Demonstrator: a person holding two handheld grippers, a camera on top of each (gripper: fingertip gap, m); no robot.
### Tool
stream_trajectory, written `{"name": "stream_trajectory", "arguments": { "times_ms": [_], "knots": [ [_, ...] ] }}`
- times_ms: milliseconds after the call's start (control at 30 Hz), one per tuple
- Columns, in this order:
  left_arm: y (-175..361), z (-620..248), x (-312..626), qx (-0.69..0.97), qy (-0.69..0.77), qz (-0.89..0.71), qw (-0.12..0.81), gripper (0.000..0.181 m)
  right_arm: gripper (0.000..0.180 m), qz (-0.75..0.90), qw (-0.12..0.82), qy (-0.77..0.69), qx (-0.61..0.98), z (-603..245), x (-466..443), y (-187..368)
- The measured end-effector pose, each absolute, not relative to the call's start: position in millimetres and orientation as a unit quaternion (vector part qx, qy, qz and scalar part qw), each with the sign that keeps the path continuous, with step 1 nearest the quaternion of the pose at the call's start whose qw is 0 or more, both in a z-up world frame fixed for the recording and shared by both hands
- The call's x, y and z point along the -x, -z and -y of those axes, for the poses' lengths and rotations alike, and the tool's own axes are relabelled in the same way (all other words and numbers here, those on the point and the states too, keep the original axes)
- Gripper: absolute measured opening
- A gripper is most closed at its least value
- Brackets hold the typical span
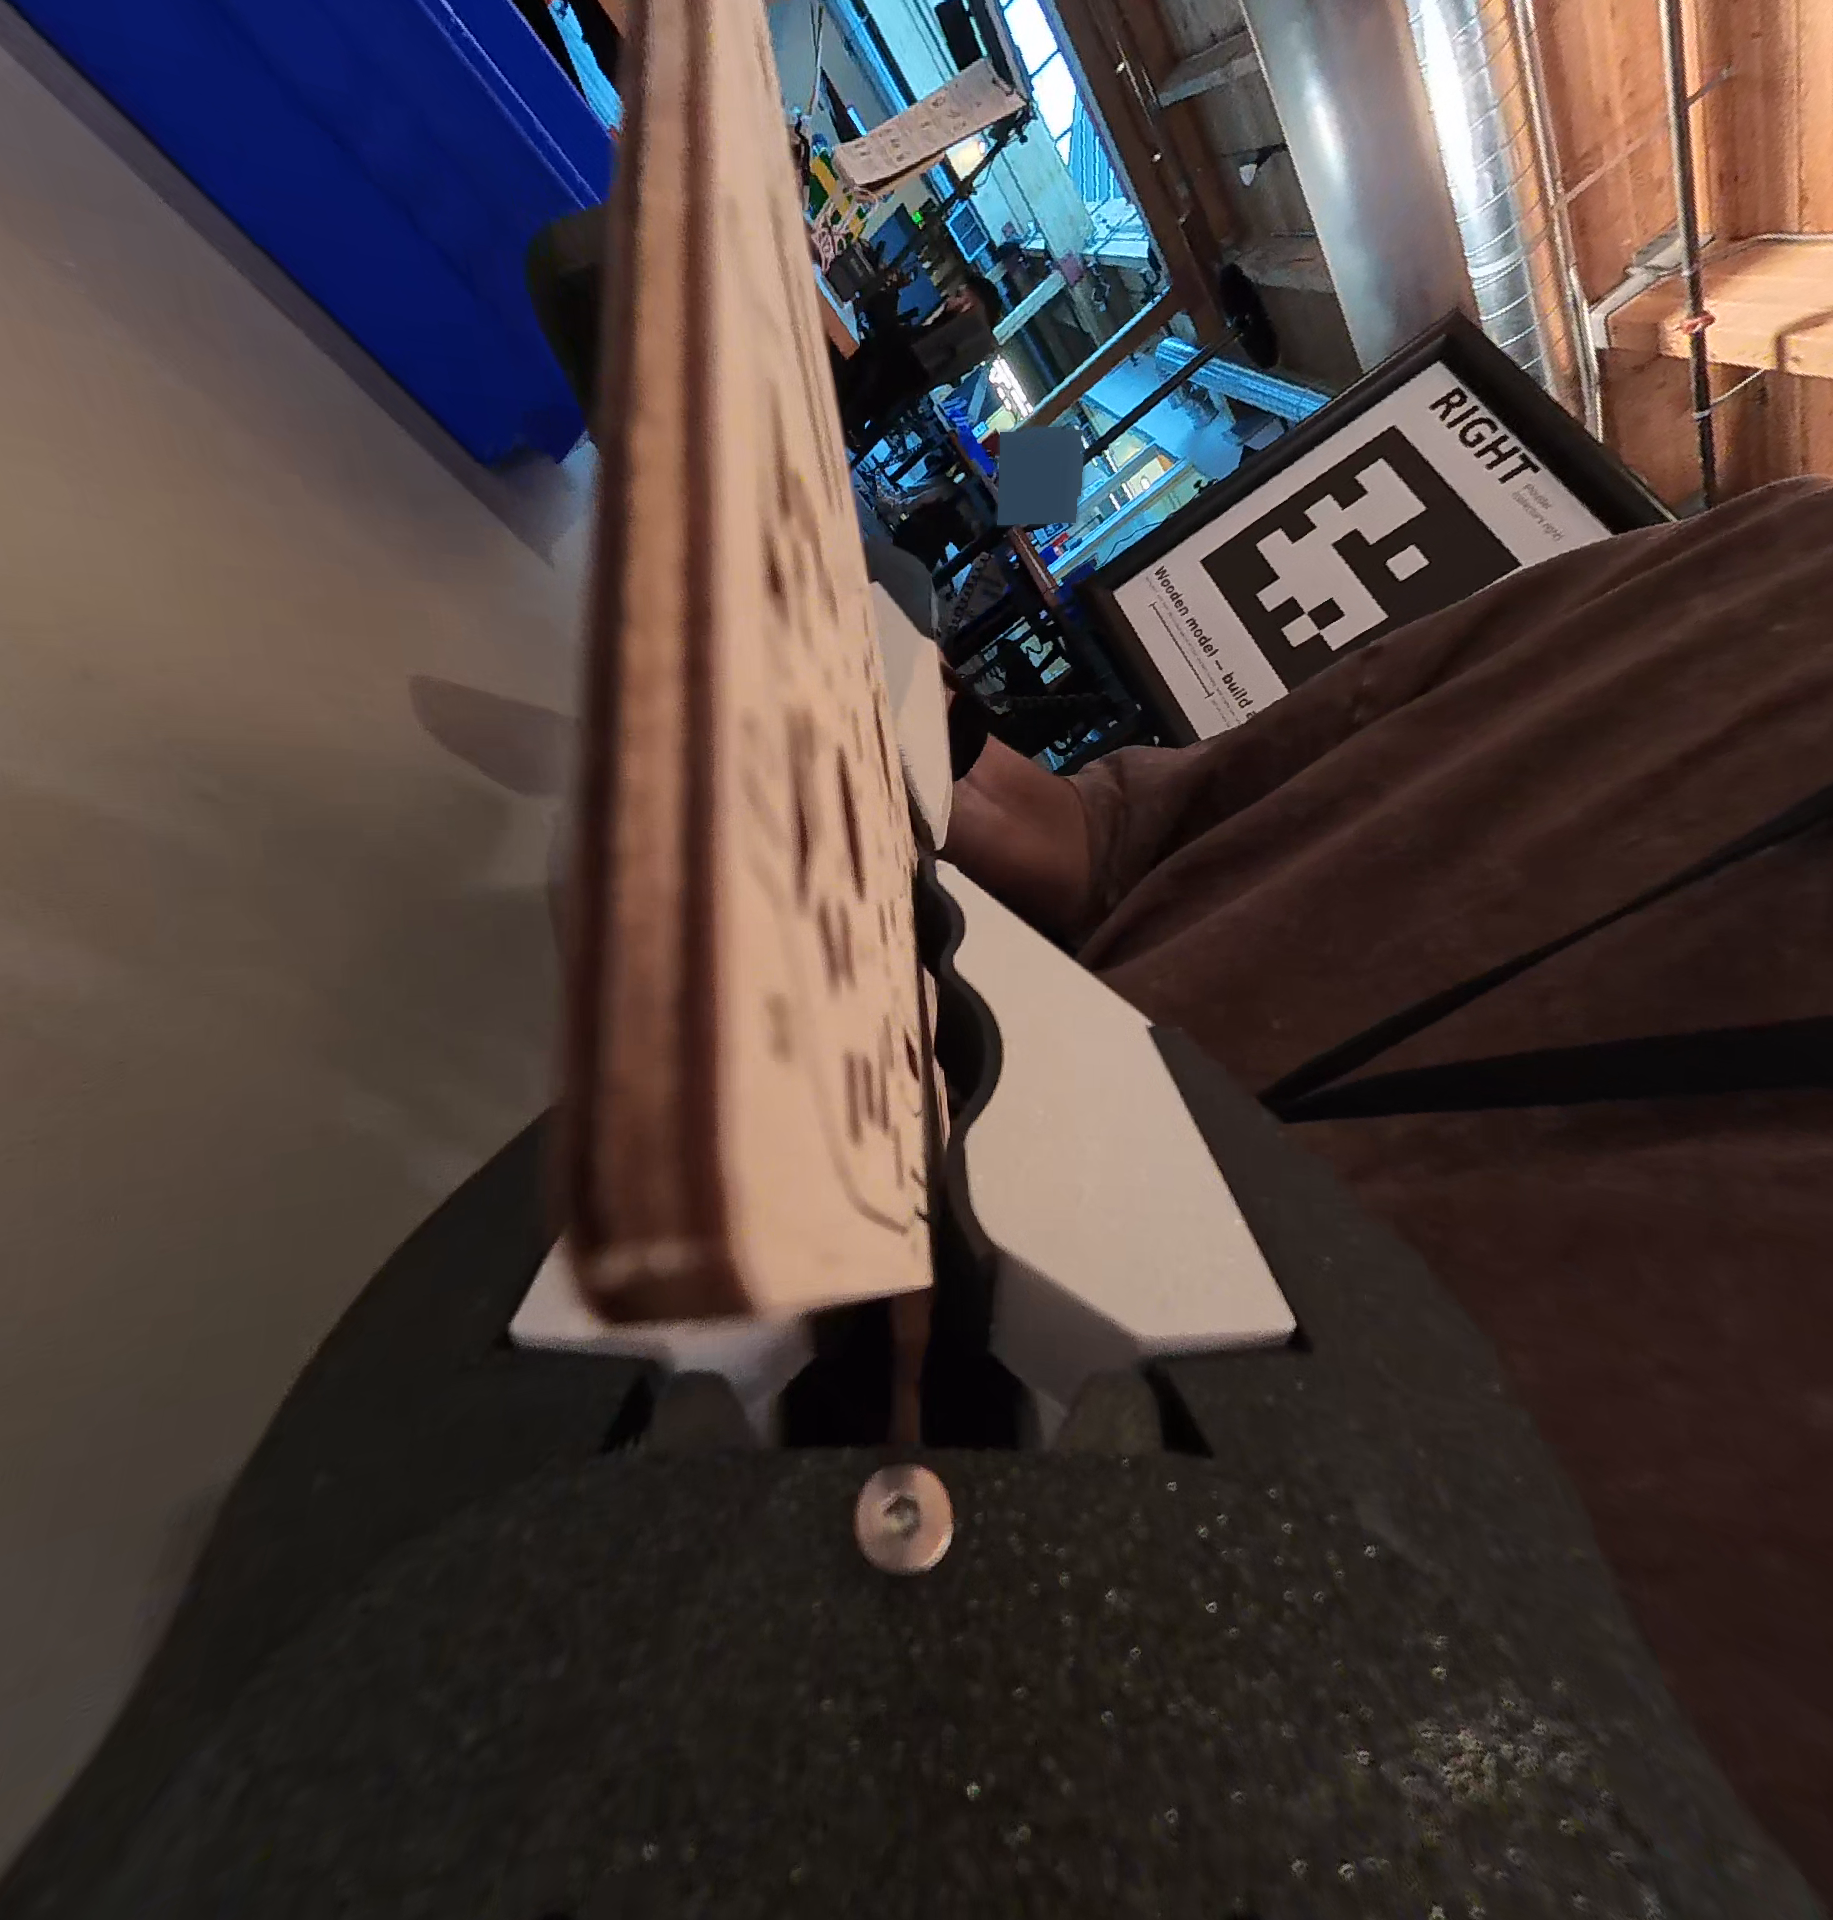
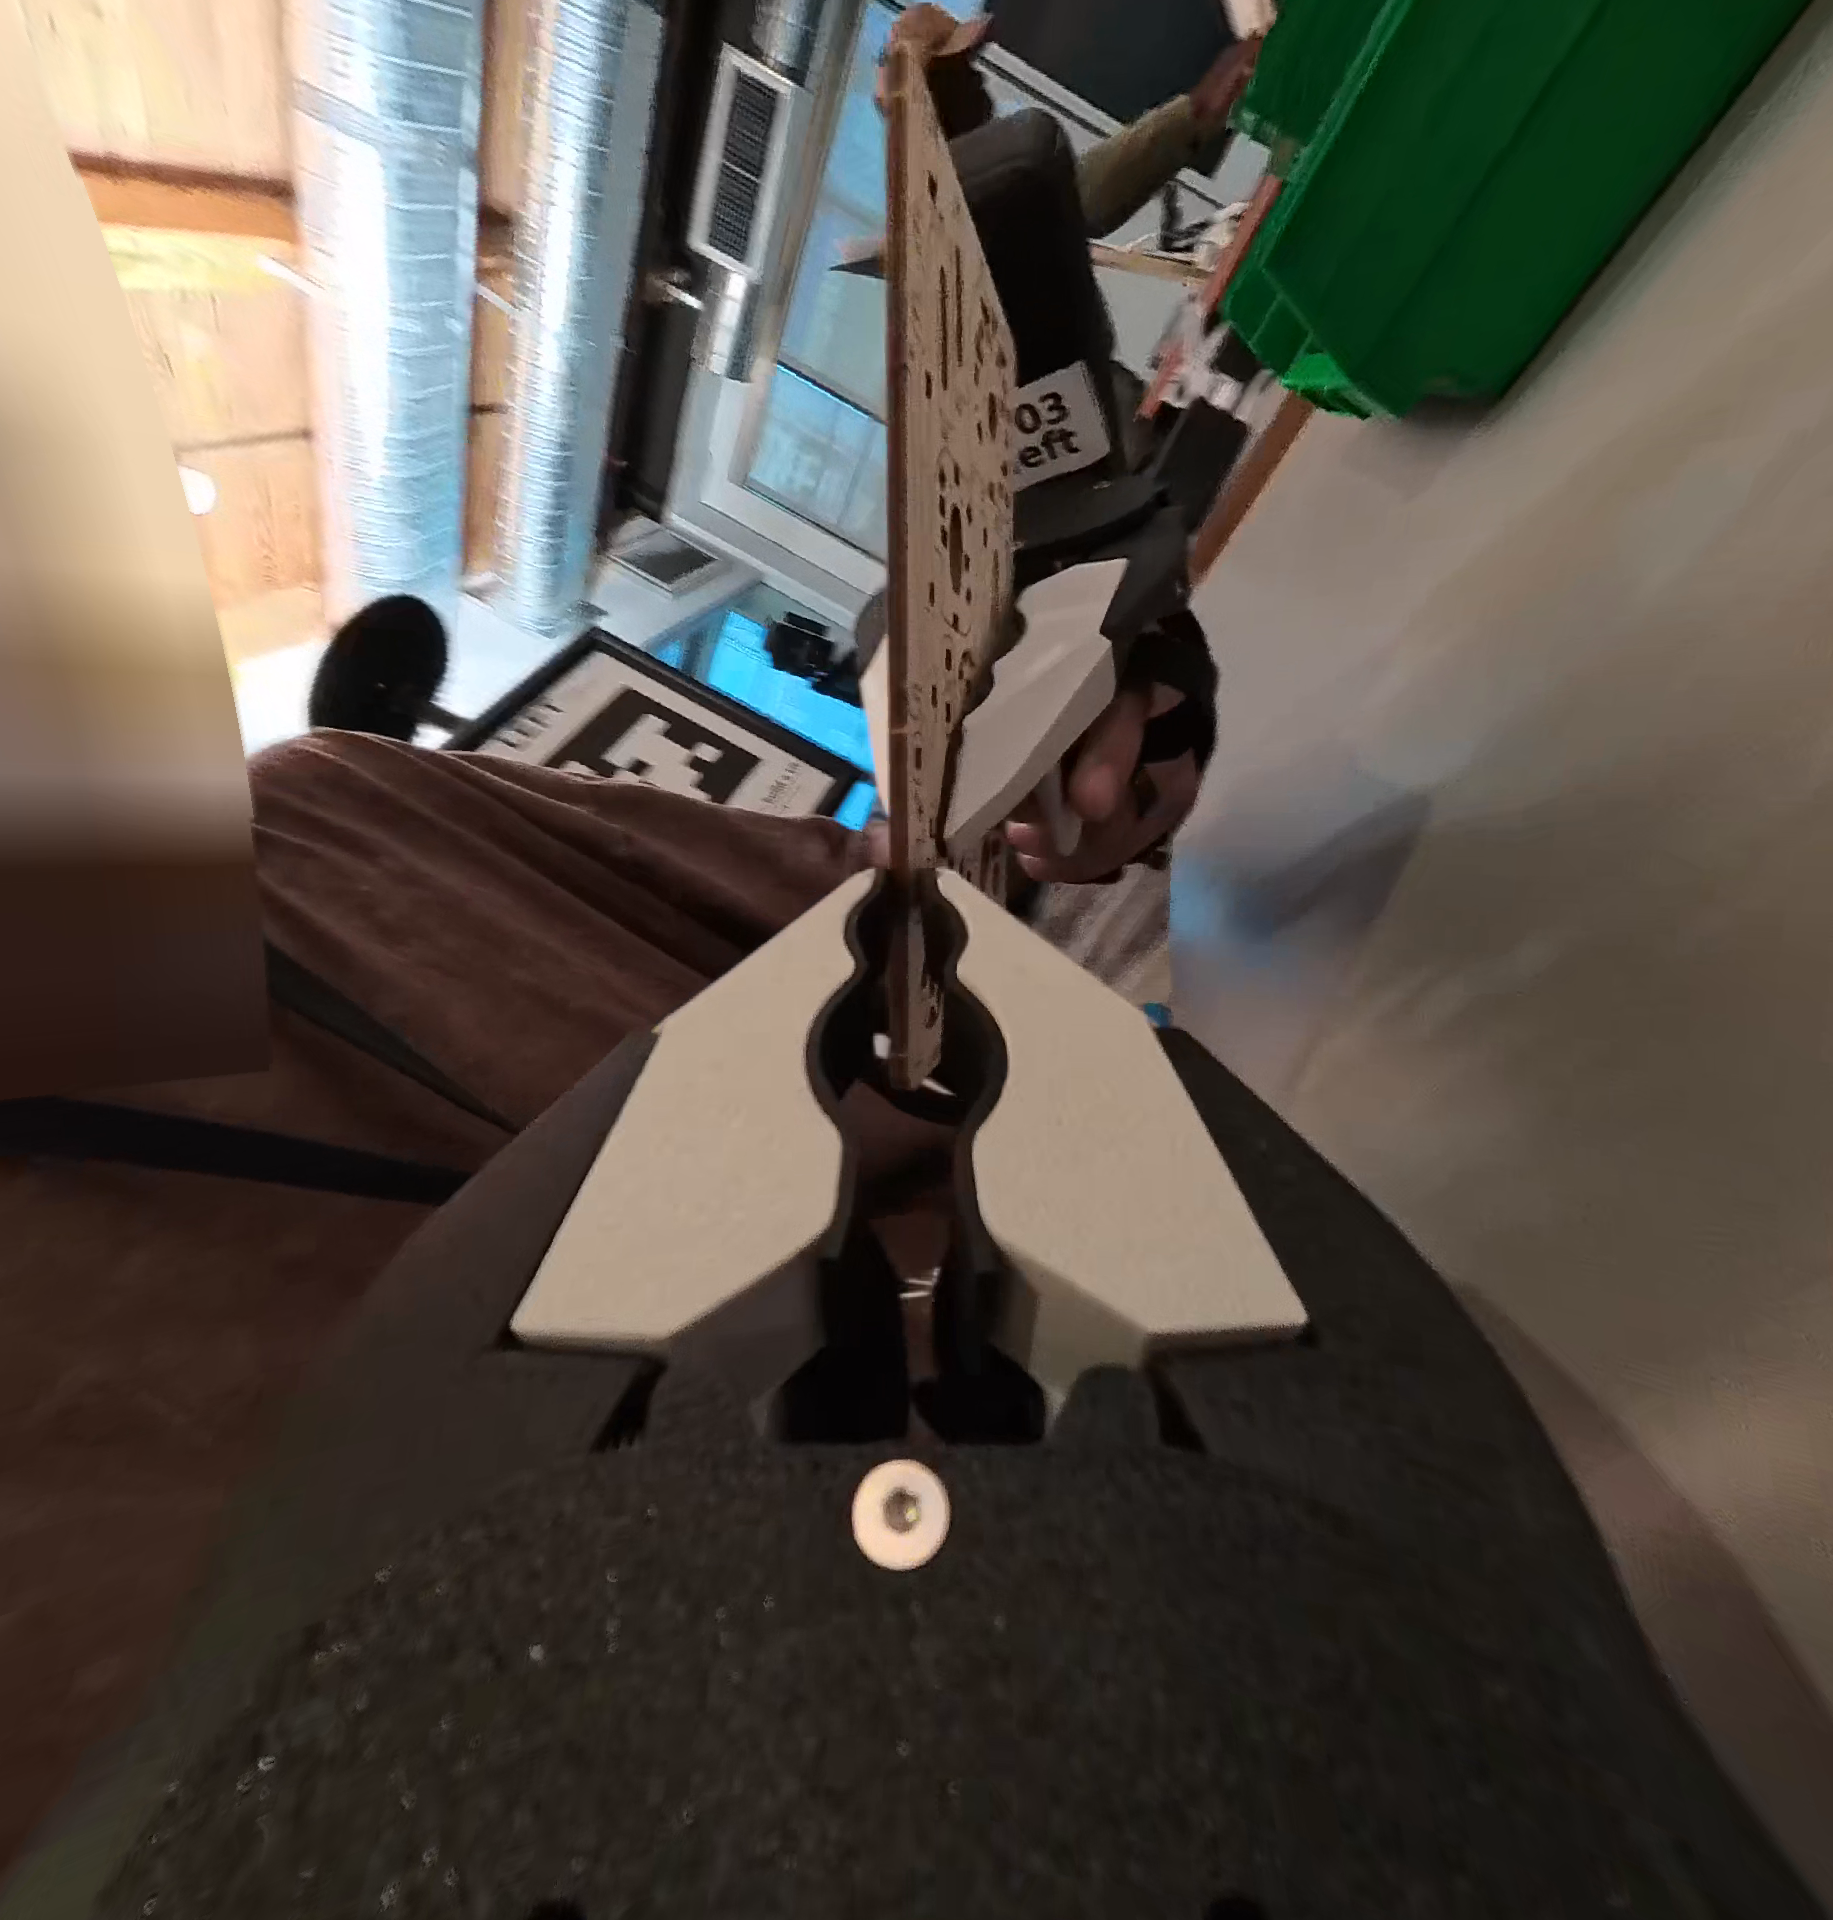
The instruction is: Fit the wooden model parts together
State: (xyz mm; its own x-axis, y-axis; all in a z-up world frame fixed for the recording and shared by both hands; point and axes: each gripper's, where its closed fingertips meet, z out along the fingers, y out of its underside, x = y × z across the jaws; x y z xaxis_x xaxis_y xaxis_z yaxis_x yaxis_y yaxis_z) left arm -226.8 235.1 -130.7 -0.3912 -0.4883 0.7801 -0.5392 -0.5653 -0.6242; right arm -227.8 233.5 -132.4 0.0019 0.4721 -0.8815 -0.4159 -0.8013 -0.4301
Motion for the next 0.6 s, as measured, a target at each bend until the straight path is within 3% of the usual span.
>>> {"name": "stream_trajectory", "arguments": {
  "times_ms": [267,400,600],
  "knots": [
    [169,-257,218,-0.651,-0.634,0.417,0.025,0.002,0.009,0.124,0.431,-0.390,0.804,-255,206,171],
    [195,-260,215,-0.688,-0.594,0.416,0.041,0.002,0.009,0.191,0.418,-0.279,0.843,-249,198,189],
    [218,-260,213,-0.713,-0.546,0.438,0.036,0.002,0.006,0.242,0.377,-0.230,0.864,-233,211,218]
  ]
}}
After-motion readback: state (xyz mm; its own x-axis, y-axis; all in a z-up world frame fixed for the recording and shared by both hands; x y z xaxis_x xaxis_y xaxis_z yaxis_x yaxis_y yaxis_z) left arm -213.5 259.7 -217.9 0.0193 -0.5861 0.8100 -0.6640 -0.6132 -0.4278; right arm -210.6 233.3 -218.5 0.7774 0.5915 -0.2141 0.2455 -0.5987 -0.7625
